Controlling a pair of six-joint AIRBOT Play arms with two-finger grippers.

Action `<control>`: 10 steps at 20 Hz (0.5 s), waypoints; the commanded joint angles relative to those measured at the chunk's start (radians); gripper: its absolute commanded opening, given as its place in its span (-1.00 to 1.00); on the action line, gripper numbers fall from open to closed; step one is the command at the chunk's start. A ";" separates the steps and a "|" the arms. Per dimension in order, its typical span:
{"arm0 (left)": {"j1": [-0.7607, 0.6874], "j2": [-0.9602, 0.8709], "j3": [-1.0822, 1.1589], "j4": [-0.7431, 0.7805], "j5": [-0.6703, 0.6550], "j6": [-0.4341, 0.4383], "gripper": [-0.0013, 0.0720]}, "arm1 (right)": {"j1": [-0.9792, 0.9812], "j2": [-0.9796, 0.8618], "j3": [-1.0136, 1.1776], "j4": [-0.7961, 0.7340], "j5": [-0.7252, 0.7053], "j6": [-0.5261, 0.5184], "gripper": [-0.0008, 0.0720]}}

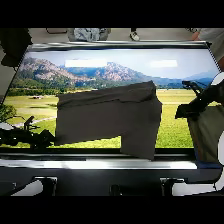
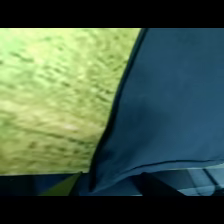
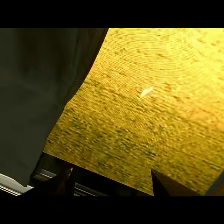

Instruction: Fold the shirts.

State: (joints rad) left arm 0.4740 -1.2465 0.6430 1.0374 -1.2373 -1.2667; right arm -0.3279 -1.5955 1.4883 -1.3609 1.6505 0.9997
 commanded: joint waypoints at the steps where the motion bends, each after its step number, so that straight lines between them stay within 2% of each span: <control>1: -0.036 0.002 -0.035 -0.025 0.061 0.007 0.28 | 0.001 0.058 -0.147 -0.008 -0.082 -0.002 0.59; 2: -0.051 0.002 -0.042 -0.024 0.070 0.007 0.27 | 0.001 0.082 -0.218 -0.003 -0.113 -0.003 0.61; 4: -0.060 0.002 -0.045 -0.026 0.090 0.006 -0.17 | 0.001 0.113 -0.342 0.068 -0.169 -0.041 0.62; 5: -0.058 0.002 -0.044 -0.026 0.105 -0.006 -0.39 | 0.001 0.117 -0.389 0.137 -0.196 -0.066 0.70; 6: -0.058 0.002 -0.043 -0.026 0.114 -0.020 -0.70 | 0.001 0.117 -0.426 0.198 -0.228 -0.089 0.78; 7: -0.058 0.002 -0.043 -0.026 0.118 -0.019 -0.86 | 0.001 0.117 -0.462 0.252 -0.276 -0.095 0.77; 10: -0.058 0.010 -0.039 -0.026 0.109 -0.017 -0.86 | 0.001 0.117 -0.530 0.376 -0.443 -0.095 0.64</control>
State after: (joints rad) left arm 0.4175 -1.2419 0.6018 1.0103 -1.1450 -1.2774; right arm -0.3271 -1.4860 1.0409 -1.1332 1.3678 0.9237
